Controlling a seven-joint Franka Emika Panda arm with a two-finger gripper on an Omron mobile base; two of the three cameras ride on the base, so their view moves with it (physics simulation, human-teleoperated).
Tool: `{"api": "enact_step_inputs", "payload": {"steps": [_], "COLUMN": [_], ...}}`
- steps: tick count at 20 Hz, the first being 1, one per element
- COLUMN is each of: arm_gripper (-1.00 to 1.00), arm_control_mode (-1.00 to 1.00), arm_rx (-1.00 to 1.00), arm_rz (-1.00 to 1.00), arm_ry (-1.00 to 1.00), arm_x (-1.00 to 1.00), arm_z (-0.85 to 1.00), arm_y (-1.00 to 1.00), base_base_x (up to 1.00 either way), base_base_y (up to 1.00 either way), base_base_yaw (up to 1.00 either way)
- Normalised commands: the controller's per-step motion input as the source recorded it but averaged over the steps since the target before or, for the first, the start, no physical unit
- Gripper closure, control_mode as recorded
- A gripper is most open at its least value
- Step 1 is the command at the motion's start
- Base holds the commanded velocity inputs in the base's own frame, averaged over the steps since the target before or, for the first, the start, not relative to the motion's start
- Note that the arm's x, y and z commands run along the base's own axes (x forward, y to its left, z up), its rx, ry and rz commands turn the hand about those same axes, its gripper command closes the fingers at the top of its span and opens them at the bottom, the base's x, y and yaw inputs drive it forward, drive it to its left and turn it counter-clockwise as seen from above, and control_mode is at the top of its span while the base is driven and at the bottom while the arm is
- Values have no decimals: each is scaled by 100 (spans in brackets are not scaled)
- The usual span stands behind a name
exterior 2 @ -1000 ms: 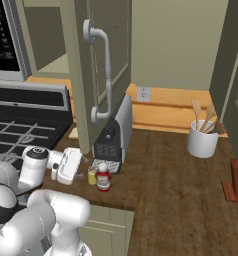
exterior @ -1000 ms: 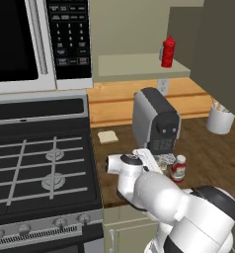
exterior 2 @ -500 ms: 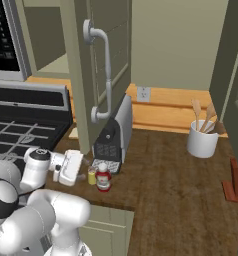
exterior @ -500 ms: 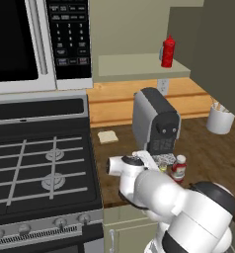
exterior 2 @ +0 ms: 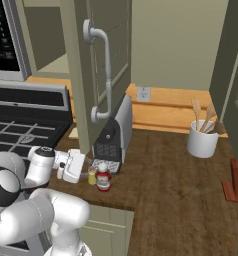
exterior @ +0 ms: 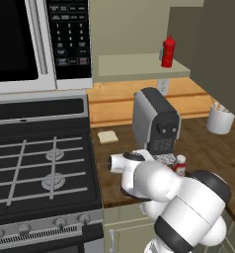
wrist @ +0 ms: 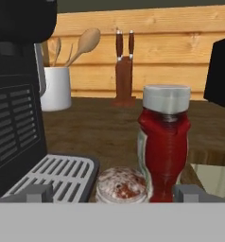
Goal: Put the shaker and condiment bottle from the counter next to their counterparts in the cabinet.
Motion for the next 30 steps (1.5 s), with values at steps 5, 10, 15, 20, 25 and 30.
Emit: {"api": "enact_step_inputs", "payload": {"steps": [5, 10, 15, 20, 25, 30], "arm_gripper": [-100, -100, 100, 100, 100, 100], "arm_control_mode": [-100, -100, -100, -100, -100, -100], "arm_rx": [0, 0, 0, 0, 0, -1], "arm_rz": [0, 0, 0, 0, 0, 1], "arm_ry": [0, -1, 0, 0, 0, -3], "arm_x": [0, 0, 0, 0, 0, -11], "arm_z": [-10, -6, -20, -14, 0, 9], "arm_y": [-12, -10, 0, 0, 0, 17], "base_base_x": [0, 0, 0, 0, 0, 0], "base_base_y": [0, 0, 0, 0, 0, 0], "base_base_yaw": [0, 0, 0, 0, 0, 0]}}
